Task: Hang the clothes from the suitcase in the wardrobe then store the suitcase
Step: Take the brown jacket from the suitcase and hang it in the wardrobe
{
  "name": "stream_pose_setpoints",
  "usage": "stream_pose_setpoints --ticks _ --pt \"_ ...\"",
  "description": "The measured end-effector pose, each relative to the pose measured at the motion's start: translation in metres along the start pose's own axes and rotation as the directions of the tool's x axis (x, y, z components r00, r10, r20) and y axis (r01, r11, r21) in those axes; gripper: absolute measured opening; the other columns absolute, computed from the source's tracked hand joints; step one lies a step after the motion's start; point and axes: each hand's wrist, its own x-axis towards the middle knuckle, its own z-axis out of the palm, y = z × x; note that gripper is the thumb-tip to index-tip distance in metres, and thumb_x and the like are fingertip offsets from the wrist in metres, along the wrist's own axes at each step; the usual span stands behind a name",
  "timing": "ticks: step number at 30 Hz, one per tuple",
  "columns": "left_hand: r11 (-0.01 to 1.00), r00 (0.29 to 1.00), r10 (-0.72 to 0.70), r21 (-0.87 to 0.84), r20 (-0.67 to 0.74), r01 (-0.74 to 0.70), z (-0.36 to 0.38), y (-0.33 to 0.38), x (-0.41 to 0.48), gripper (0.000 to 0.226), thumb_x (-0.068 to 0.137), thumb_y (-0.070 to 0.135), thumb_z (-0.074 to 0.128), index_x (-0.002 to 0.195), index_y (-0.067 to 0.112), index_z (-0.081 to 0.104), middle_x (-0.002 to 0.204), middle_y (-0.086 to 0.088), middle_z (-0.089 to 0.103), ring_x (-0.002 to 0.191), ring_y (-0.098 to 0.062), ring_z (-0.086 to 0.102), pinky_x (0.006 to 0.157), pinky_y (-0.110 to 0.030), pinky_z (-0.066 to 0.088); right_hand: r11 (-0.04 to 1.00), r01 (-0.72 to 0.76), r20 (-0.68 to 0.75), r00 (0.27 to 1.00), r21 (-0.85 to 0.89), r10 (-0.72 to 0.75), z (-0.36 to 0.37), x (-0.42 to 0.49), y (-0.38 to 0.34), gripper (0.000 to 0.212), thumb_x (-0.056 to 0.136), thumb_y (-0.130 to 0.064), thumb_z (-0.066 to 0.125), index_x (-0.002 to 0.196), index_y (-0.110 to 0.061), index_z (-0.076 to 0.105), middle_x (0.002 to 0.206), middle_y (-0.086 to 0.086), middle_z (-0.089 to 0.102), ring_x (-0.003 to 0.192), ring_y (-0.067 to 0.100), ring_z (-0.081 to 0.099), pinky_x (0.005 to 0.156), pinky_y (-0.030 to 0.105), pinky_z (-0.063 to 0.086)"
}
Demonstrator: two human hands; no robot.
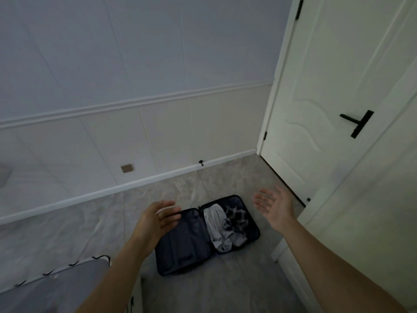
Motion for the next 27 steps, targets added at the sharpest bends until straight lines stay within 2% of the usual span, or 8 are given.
stream_pose_setpoints --ticks 6,9,13,16,18,21,24,27 --pt "0.986 0.985 -0.157 0.036 -0.066 0.160 0.003 -0.034 0.065 0.036 0.105 0.029 0.045 0.119 0.002 0.065 0.114 -0.021 0.071 0.099 -0.035 0.066 0.105 -0.051 0.046 0.998 -0.066 -0.063 0.996 0.019 0.067 -0.024 0.047 0.003 0.056 0.098 -0.052 0.050 0.113 -0.001 0.068 0.109 0.021 0.071 0.096 0.035 0.068 0.082 0.041 0.055" --pt "0.973 0.971 -0.225 0.041 -0.083 0.229 0.003 -0.047 0.107 0.036 0.107 0.030 0.044 0.116 0.003 0.066 0.115 -0.020 0.072 0.104 -0.036 0.066 0.099 -0.048 0.050 0.995 -0.096 -0.121 0.988 0.011 0.097 -0.036 0.072 0.009 0.056 0.098 -0.050 0.050 0.115 -0.001 0.068 0.107 0.021 0.072 0.096 0.035 0.068 0.083 0.041 0.055" --pt "0.948 0.949 -0.292 0.093 -0.122 0.303 0.006 -0.063 0.170 0.036 0.109 0.030 0.044 0.118 0.004 0.066 0.114 -0.018 0.073 0.108 -0.037 0.067 0.099 -0.048 0.051 0.989 -0.146 -0.202 0.970 -0.039 0.135 -0.046 0.114 0.015 0.058 0.098 -0.052 0.054 0.118 0.001 0.068 0.112 0.023 0.073 0.100 0.036 0.069 0.090 0.044 0.056" --pt "0.925 0.926 -0.354 0.098 -0.131 0.367 0.006 -0.069 0.224 0.035 0.109 0.029 0.043 0.117 0.004 0.066 0.115 -0.018 0.072 0.108 -0.037 0.067 0.095 -0.047 0.052 0.978 -0.197 -0.263 0.949 -0.063 0.174 -0.045 0.148 0.019 0.059 0.099 -0.052 0.052 0.118 0.002 0.068 0.110 0.024 0.073 0.097 0.036 0.069 0.083 0.041 0.057" --pt "0.905 0.903 -0.405 0.074 -0.145 0.418 0.007 -0.071 0.258 0.034 0.109 0.028 0.044 0.115 0.003 0.066 0.112 -0.018 0.072 0.105 -0.036 0.067 0.087 -0.044 0.054 0.969 -0.234 -0.298 0.933 -0.084 0.200 -0.041 0.171 0.020 0.060 0.100 -0.051 0.049 0.117 0.003 0.068 0.104 0.023 0.074 0.090 0.035 0.069 0.076 0.039 0.056" --pt "0.881 0.872 -0.458 0.046 -0.173 0.471 0.011 -0.079 0.309 0.032 0.109 0.027 0.045 0.110 0.004 0.066 0.109 -0.018 0.072 0.099 -0.034 0.067 0.079 -0.042 0.054 0.952 -0.294 -0.347 0.905 -0.089 0.247 -0.035 0.209 0.029 0.059 0.101 -0.051 0.047 0.113 0.003 0.069 0.100 0.023 0.073 0.085 0.034 0.068 0.076 0.040 0.056" --pt "0.851 0.838 -0.504 0.049 -0.208 0.523 0.016 -0.088 0.356 0.029 0.108 0.024 0.045 0.104 0.004 0.066 0.105 -0.017 0.071 0.092 -0.031 0.066 0.081 -0.040 0.054 0.924 -0.371 -0.376 0.872 -0.090 0.314 -0.027 0.242 0.047 0.059 0.100 -0.049 0.049 0.116 0.004 0.069 0.102 0.024 0.072 0.084 0.033 0.067 0.078 0.040 0.056" --pt "0.815 0.799 -0.549 0.054 -0.244 0.577 0.023 -0.105 0.394 0.026 0.107 0.022 0.047 0.104 0.003 0.065 0.099 -0.017 0.070 0.087 -0.030 0.065 0.087 -0.043 0.053 0.897 -0.435 -0.375 0.846 -0.073 0.380 -0.020 0.275 0.069 0.060 0.100 -0.050 0.051 0.115 0.005 0.069 0.106 0.027 0.071 0.092 0.036 0.067 0.082 0.042 0.056"
